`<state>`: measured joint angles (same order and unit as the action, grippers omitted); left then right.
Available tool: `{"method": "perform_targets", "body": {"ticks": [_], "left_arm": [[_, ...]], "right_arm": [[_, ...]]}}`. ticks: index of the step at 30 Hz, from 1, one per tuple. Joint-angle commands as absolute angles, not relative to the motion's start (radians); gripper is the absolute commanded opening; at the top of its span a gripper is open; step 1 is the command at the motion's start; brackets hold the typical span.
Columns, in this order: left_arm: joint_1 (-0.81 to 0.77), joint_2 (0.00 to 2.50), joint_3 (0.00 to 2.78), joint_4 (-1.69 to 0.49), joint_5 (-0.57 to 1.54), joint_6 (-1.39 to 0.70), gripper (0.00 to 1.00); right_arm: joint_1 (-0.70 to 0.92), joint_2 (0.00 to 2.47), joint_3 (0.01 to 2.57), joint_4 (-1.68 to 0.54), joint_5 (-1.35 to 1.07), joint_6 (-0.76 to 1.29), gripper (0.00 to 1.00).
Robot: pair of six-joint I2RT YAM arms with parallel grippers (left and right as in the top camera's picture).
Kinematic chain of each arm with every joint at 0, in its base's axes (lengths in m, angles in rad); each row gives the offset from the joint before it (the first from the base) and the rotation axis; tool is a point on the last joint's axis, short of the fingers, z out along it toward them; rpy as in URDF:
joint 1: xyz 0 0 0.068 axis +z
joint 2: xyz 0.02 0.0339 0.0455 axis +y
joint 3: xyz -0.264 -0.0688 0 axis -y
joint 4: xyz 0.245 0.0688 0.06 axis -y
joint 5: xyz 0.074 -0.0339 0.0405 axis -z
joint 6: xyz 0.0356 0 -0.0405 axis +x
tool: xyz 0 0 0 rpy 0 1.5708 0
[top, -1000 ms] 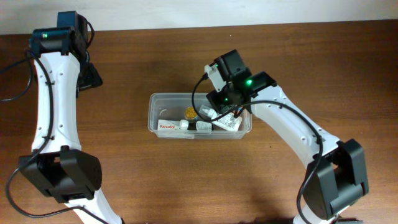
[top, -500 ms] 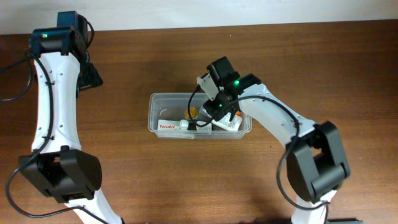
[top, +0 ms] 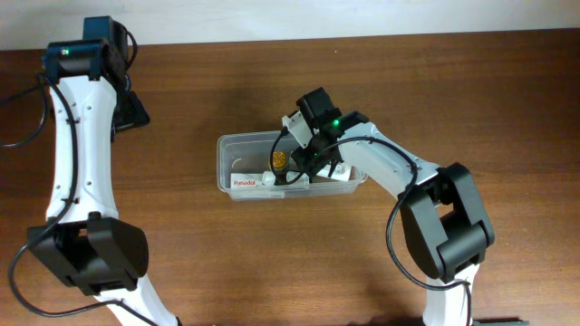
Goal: Pack container
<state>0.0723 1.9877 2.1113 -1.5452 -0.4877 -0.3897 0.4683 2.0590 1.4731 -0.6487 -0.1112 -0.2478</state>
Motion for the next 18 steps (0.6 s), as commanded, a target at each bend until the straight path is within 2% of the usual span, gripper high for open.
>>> {"method": "perform_targets", "body": {"ticks": [1,6,10,18], "left_arm": [[0.072,1.981,2.114,-1.546,-0.501,-0.396,0.99],[0.072,1.981,2.114,-1.546,-0.501,-0.396,0.99],[0.072,1.981,2.114,-1.546,-0.501,-0.396,0.99],[0.072,1.981,2.114,-1.546,-0.501,-0.396,1.0]], "right_arm": [[0.474,2.08,1.47,-0.64,-0.121,-0.258,0.56],[0.474,2.08,1.47,-0.623,-0.121,-0.26,0.72],[0.48,2.081,1.47,-0.624,-0.128,-0.29,0.75],[0.522,2.082,1.47,-0.614,-0.128,-0.482,0.79]]}}
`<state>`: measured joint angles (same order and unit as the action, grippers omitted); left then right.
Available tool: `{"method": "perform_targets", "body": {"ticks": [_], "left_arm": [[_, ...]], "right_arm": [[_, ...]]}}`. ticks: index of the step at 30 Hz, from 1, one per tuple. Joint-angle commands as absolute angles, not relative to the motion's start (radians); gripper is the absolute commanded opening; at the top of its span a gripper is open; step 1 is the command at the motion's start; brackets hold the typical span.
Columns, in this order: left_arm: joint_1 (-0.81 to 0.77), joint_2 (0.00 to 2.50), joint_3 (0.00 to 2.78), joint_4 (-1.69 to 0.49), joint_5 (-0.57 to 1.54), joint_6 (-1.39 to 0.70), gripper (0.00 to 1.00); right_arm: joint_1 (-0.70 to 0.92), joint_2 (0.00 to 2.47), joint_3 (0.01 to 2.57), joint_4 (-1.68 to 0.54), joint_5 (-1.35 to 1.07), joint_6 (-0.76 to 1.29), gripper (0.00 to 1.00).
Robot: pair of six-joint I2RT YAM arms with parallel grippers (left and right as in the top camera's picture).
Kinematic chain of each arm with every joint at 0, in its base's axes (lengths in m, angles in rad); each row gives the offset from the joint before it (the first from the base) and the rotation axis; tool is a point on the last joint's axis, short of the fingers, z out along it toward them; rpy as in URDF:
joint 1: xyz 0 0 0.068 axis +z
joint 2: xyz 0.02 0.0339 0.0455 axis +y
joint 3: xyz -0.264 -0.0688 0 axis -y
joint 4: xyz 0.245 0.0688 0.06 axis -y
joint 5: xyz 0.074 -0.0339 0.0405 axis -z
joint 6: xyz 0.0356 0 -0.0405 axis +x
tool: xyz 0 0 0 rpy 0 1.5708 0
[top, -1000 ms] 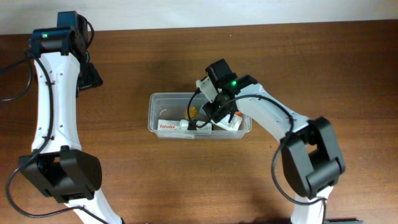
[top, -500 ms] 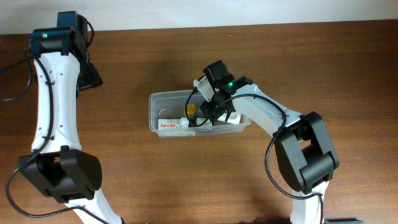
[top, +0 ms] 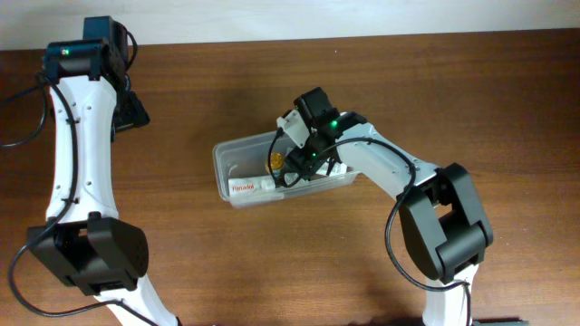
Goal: Pack container
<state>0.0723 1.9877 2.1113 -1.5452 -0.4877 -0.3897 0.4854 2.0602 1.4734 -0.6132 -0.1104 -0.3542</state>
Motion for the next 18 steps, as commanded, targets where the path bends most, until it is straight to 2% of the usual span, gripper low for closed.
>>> {"method": "perform_targets", "body": {"ticks": [1,5,14,18], "left_arm": [[0.072,1.981,2.114,-1.546,-0.501,-0.396,0.99],[0.072,1.981,2.114,-1.546,-0.501,-0.396,1.0],[0.072,1.981,2.114,-1.546,-0.501,-0.396,0.99],[0.072,1.981,2.114,-1.546,-0.501,-0.396,0.99]], "right_arm": [[0.524,2.082,1.47,-0.612,-0.128,-0.495,0.81],[0.525,2.083,1.47,-0.597,-0.128,-0.521,0.84],[0.524,2.08,1.47,-0.598,-0.12,-0.516,0.83],[0.524,2.054,1.477,-0.606,-0.121,-0.464,0.86]]}}
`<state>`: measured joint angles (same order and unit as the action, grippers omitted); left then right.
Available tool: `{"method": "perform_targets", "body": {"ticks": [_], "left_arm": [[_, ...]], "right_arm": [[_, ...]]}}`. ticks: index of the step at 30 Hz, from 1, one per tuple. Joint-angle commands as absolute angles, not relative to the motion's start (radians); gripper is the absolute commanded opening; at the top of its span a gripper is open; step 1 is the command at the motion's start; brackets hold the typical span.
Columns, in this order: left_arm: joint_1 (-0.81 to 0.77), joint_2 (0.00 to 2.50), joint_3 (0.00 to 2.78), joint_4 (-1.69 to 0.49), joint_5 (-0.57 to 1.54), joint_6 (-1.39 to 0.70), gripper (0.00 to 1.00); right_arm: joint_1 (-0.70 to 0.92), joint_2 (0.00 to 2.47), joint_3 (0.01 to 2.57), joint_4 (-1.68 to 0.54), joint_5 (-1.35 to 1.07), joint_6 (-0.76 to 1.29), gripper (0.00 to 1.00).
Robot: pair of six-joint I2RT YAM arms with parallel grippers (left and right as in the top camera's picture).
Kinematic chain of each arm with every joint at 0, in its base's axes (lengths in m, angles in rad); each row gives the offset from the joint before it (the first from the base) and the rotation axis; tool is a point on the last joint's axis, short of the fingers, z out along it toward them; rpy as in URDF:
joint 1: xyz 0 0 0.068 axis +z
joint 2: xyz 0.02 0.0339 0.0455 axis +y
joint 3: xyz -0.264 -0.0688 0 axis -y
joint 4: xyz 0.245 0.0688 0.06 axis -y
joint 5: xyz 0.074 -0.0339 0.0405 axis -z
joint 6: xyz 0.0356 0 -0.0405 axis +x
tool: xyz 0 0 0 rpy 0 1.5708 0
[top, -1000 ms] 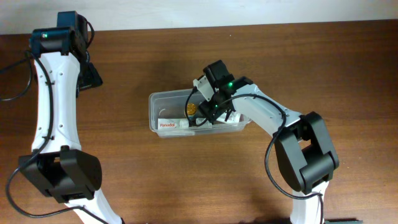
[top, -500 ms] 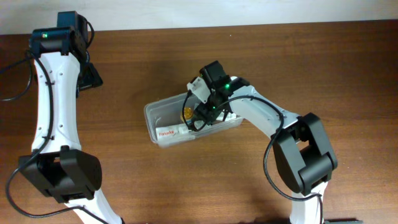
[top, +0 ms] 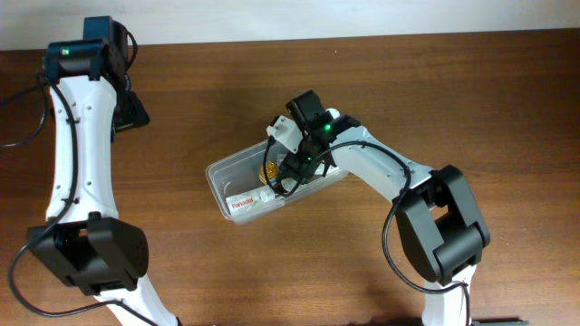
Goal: Pack container
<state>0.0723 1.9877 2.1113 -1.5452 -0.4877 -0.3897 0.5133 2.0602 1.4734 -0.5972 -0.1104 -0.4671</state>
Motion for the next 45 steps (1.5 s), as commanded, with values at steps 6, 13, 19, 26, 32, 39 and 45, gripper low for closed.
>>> {"method": "perform_targets", "body": {"ticks": [6,13,19,26,32,39,45], "left_arm": [[0.072,1.981,2.114,-1.546,-0.501,-0.396,0.99],[0.072,1.981,2.114,-1.546,-0.501,-0.396,0.99],[0.072,1.981,2.114,-1.546,-0.501,-0.396,0.99],[0.072,1.981,2.114,-1.546,-0.501,-0.396,0.99],[0.073,1.981,2.114,-1.546,-0.501,-0.396,0.99],[0.072,1.981,2.114,-1.546,-0.501,-0.396,0.99],[0.072,1.981,2.114,-1.546,-0.501,-0.396,0.99]], "right_arm": [[0.524,1.984,1.563,-0.712,-0.126,-0.393,0.87],[0.524,1.89,1.749,-0.928,-0.127,-0.224,0.86],[0.484,1.813,1.924,-1.183,-0.121,-0.082,0.72],[0.451,1.587,2.016,-1.306,-0.128,-0.007,0.71],[0.451,1.29,2.016,-1.364,-0.119,0.032,0.9],[0.451,1.076,2.012,-1.465,-0.082,0.081,0.96],[0.451,1.1,1.98,-1.545,0.014,0.097,0.54]]}}
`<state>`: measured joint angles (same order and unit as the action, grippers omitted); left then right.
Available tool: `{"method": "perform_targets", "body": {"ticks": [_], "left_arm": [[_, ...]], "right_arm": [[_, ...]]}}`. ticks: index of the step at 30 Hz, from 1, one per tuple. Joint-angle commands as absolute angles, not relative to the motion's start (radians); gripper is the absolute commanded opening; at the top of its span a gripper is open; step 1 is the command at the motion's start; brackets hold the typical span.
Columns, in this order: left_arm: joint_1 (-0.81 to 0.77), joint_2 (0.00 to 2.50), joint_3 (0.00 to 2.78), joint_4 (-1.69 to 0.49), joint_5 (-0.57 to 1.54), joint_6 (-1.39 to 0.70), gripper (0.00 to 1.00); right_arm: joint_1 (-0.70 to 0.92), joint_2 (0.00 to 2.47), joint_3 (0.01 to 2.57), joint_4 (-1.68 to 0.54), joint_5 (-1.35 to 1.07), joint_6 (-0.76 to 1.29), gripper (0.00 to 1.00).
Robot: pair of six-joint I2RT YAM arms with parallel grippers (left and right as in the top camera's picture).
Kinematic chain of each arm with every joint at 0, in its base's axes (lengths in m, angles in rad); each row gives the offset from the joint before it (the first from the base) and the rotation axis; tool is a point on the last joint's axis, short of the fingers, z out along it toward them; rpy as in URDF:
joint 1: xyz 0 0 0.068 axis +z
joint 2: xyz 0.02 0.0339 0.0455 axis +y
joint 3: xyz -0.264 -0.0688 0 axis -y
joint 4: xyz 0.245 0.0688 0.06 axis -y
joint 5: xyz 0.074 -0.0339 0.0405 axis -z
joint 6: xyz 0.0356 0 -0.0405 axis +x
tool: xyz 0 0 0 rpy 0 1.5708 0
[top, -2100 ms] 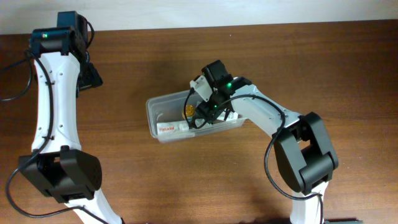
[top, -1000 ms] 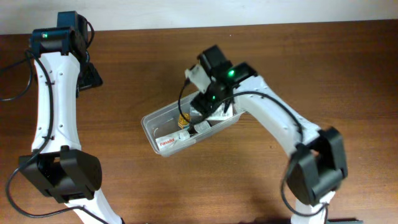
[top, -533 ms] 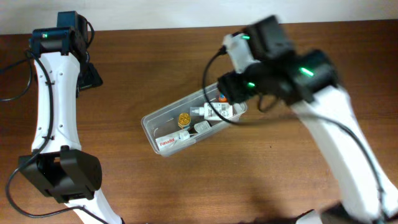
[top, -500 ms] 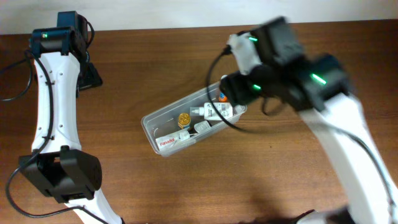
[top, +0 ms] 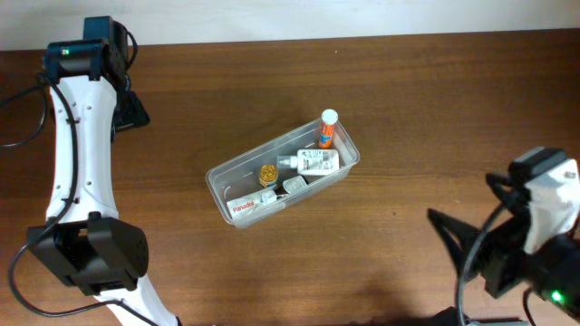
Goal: Pack container
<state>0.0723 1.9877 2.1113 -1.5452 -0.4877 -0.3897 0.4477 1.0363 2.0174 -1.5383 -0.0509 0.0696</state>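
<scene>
The clear plastic container [top: 220, 184] lies slanted at the table's middle. Inside are an orange tube with a white cap [top: 326, 129] leaning at the right end, a white bottle [top: 314, 162], a small amber jar with a gold lid [top: 268, 173] and a white Panadol box [top: 243, 208]. My right gripper [top: 458, 244] is far from it at the lower right, close under the camera. Its dark fingers are blurred, so their state is unclear. My left gripper [top: 132, 108] hangs at the far left, half hidden under its arm.
The white left arm [top: 77, 154] runs down the left side of the brown wooden table [top: 408, 100]. The right arm's white and black links [top: 544, 213] fill the lower right corner.
My right gripper was inside the container among the items; now it is withdrawn to the lower right corner. The container keeps its slanted pose, and the orange tube and white bottle now show.
The container lay level with my right gripper inside it. At each later moment it stood turned further, left end toward the front, with the gripper still inside. Now the gripper is away and the container rests slanted. The left arm never moved.
</scene>
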Motion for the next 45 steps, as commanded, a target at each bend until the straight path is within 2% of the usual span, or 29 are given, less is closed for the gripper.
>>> {"method": "perform_targets", "body": {"ticks": [1,2,3,5,11,21,26,33,45], "left_arm": [[0.072,1.981,2.114,-1.546,-0.501,-0.396,0.99],[0.072,1.981,2.114,-1.546,-0.501,-0.396,0.99],[0.072,1.981,2.114,-1.546,-0.501,-0.396,0.99],[0.072,1.981,2.114,-1.546,-0.501,-0.396,0.99],[0.072,1.981,2.114,-1.546,-0.501,-0.396,0.99],[0.072,1.981,2.114,-1.546,-0.501,-0.396,0.99],[0.072,1.981,2.114,-1.546,-0.501,-0.396,0.99],[0.072,1.981,2.114,-1.546,-0.501,-0.396,0.99],[0.072,1.981,2.114,-1.546,-0.501,-0.396,0.99]], "right_arm": [[0.451,1.117,1.963,-1.546,0.029,0.109,0.27],[0.451,1.137,1.942,-1.545,0.047,0.118,0.17],[0.451,1.159,1.92,-1.544,0.066,0.118,0.1],[0.451,1.221,1.872,-1.542,0.105,0.118,0.04],[0.449,1.467,1.761,-1.454,0.08,0.121,0.04],[0.435,1.829,1.756,-1.333,0.08,0.121,0.04],[0.414,1.901,1.755,-1.306,0.073,0.109,0.04],[0.398,1.931,1.75,-1.245,-0.054,0.03,0.04],[0.381,1.933,1.655,-1.148,-0.05,0.01,0.04]]}}
